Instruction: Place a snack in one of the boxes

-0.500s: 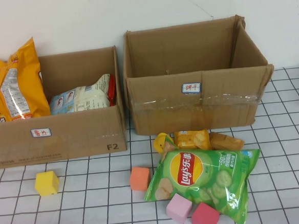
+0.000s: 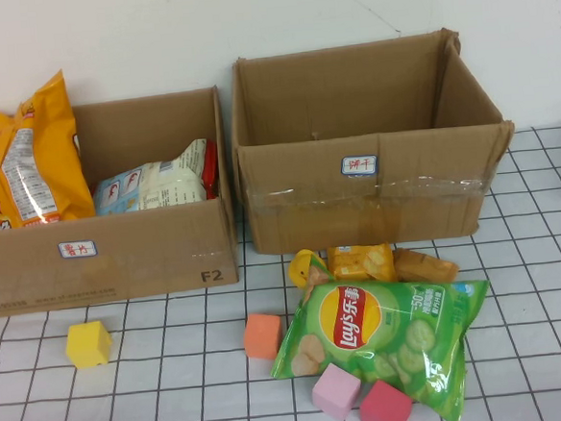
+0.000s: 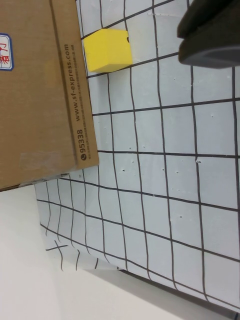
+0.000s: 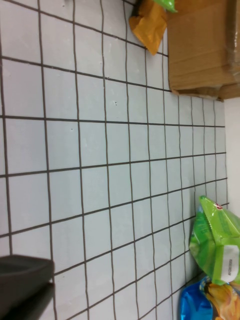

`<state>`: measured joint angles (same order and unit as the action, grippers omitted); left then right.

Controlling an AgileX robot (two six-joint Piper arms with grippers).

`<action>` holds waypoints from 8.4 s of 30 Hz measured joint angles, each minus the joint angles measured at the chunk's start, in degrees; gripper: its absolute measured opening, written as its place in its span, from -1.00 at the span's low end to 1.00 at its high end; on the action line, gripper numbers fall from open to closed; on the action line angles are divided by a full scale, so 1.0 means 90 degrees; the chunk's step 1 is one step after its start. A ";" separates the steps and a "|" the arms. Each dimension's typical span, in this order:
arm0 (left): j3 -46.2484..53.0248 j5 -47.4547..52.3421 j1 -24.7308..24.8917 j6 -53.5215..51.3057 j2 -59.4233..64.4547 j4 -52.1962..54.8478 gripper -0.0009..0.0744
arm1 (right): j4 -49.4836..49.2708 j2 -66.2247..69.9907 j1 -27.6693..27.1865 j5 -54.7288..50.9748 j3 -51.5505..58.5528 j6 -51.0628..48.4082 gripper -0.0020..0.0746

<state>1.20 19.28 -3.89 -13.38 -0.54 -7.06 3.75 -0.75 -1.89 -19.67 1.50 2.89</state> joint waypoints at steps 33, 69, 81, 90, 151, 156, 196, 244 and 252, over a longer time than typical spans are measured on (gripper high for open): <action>0.0000 0.0000 0.0000 0.0000 0.0000 0.0000 -0.98 | 0.0232 0.0000 0.0000 0.1200 0.0013 0.0000 -0.95; 0.0038 -0.1934 -0.0013 0.2308 0.0000 -0.4914 -0.98 | -0.5970 0.0000 0.0000 0.1138 0.0013 -0.1661 -0.95; -0.1563 -0.0636 -0.0013 -0.0127 0.0127 -0.4518 -0.98 | -0.5970 0.0000 0.0000 0.1059 0.0013 -0.2562 -0.95; -0.4198 0.1764 -0.0013 -0.1336 0.2912 -0.4069 -0.98 | -0.5970 0.0000 0.0000 0.1018 0.0013 -0.2648 -0.95; -1.1007 0.3332 0.6709 0.0704 1.2567 0.1147 0.62 | -0.6020 0.0000 0.0000 0.0672 0.0013 -0.2815 -0.95; -1.1007 0.2857 0.6754 0.0814 1.2816 0.1181 0.70 | -0.6033 0.0000 0.0000 0.0658 0.0013 -0.2815 -0.95; -1.2372 0.4166 0.6389 0.1993 1.4162 0.1549 -0.77 | -0.6166 0.0000 0.0000 0.0623 0.0013 -0.2905 -0.95; -1.0992 0.0050 0.3058 0.6985 1.0814 0.5657 -0.96 | -0.6257 0.0000 0.0000 0.0623 0.0013 -0.3082 -0.95; -1.0967 -0.0030 0.2591 0.5619 1.1750 0.3981 -0.61 | -0.6283 0.0000 0.0000 0.0623 0.0013 -0.3177 -0.95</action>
<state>-97.50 19.01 19.43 37.19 105.20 28.77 -52.79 -0.75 -1.89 -14.06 1.62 -25.71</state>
